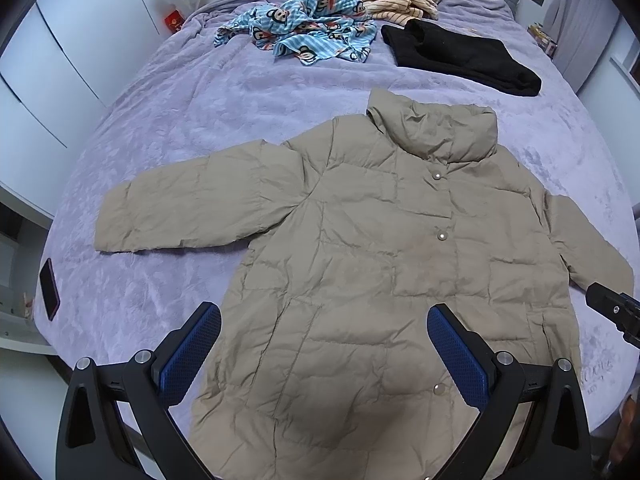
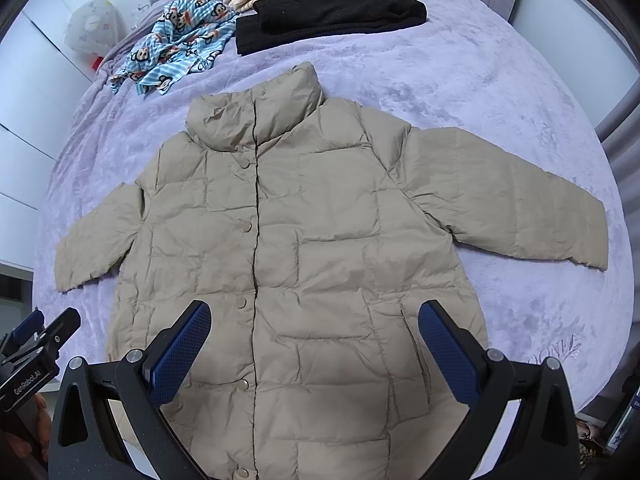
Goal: Fold large clothes
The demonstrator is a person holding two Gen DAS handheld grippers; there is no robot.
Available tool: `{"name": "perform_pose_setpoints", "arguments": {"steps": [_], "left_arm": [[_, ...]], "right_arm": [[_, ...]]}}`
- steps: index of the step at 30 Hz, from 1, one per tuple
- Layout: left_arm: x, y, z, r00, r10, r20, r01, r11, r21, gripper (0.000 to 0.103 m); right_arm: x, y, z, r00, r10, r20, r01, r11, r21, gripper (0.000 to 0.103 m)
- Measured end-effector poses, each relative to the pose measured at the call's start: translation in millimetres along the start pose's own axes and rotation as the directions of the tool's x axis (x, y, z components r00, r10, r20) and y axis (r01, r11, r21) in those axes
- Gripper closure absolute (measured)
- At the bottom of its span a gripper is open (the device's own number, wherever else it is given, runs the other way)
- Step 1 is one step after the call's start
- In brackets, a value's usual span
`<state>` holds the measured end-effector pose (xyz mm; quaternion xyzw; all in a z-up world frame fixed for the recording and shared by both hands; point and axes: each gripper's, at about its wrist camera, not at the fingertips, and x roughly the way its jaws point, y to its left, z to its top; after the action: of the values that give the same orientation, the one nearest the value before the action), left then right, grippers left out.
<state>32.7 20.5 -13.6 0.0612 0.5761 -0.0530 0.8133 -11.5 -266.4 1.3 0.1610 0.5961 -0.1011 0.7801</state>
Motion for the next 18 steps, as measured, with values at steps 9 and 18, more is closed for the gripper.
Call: {"name": "perform_pose_setpoints", "arguments": {"steps": [9, 18], "left_arm": [[-10.8, 1.5, -5.6, 1.000, -0.015, 0.016, 0.016, 1.000, -0.002, 0.000], [-9.1, 6.2, -15.7, 0.999, -0.046, -0.001, 0.046, 0.999, -0.001, 0.000]], "right_arm": [[-15.3, 3.4, -15.9, 1.000, -0.006, 0.022, 0.006, 1.000, -0.006, 0.000], [-18.1, 6.5, -28.4, 1.000, -0.005, 0.010, 0.005, 1.000, -0.012, 0.000]]}}
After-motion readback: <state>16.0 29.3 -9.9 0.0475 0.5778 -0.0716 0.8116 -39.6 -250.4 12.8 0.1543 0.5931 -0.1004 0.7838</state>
